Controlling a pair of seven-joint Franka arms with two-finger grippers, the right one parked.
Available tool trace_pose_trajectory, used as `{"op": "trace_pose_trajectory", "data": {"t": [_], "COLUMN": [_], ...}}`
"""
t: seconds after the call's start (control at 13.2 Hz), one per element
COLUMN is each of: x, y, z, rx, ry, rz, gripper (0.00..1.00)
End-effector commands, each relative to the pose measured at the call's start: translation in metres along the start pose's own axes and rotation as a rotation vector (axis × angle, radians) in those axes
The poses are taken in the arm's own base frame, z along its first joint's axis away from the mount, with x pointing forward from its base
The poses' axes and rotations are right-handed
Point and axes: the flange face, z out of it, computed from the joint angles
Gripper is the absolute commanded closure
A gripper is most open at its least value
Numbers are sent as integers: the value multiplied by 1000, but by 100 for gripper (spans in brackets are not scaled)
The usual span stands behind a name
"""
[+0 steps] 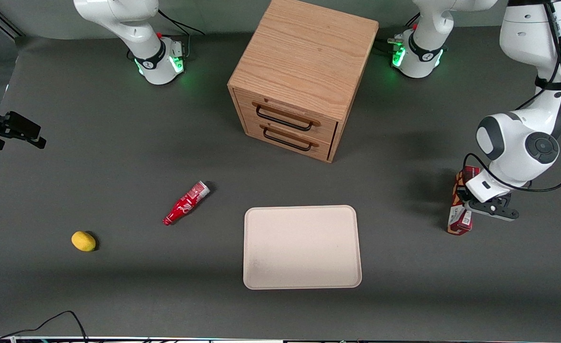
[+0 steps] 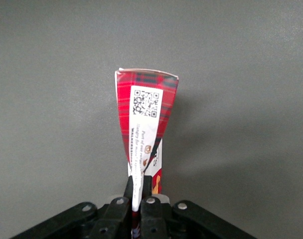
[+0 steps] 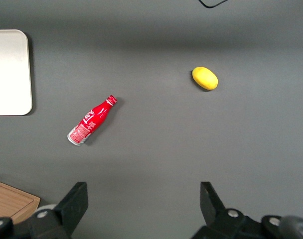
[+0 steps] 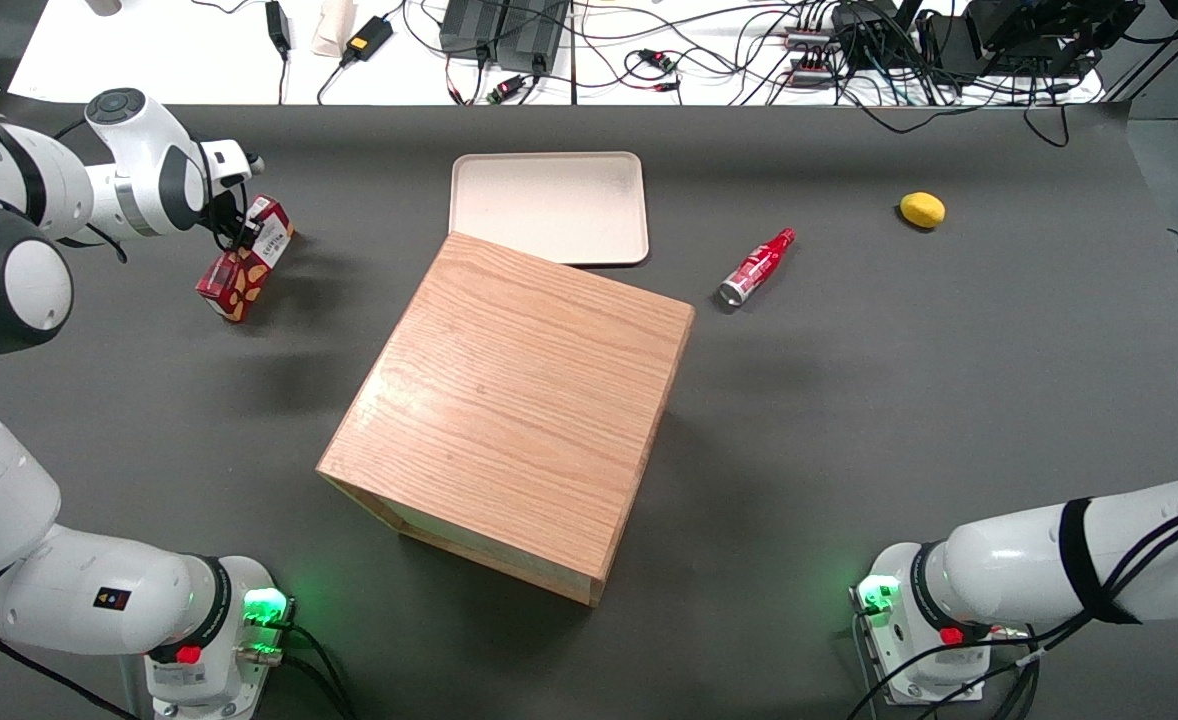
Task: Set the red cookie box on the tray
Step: 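Lift the red cookie box upright with the left gripper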
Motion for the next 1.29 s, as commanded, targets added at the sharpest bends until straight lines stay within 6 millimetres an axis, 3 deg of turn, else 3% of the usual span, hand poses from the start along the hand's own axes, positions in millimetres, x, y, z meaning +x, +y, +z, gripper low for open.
{"op": "trace_pose_trajectory", "data": {"t": [0.0, 0.15, 0.3, 0.61, 0.76, 0.91, 1.06, 1.21], "x": [2, 9, 23, 60, 66, 69, 70, 75], "y": [5, 10, 10, 5, 10, 14, 16, 25], "z": [-14, -44, -89, -224, -291, -342, -358, -353], "rx": [-13, -48, -100, -150, -160, -157, -154, -162], "ry": [15, -2, -49, -183, -230, -230, -221, -227], "rz": [12, 6, 4, -2, -10, 1, -14, -40], "gripper": [100, 100, 100, 100, 100, 100, 100, 100]}}
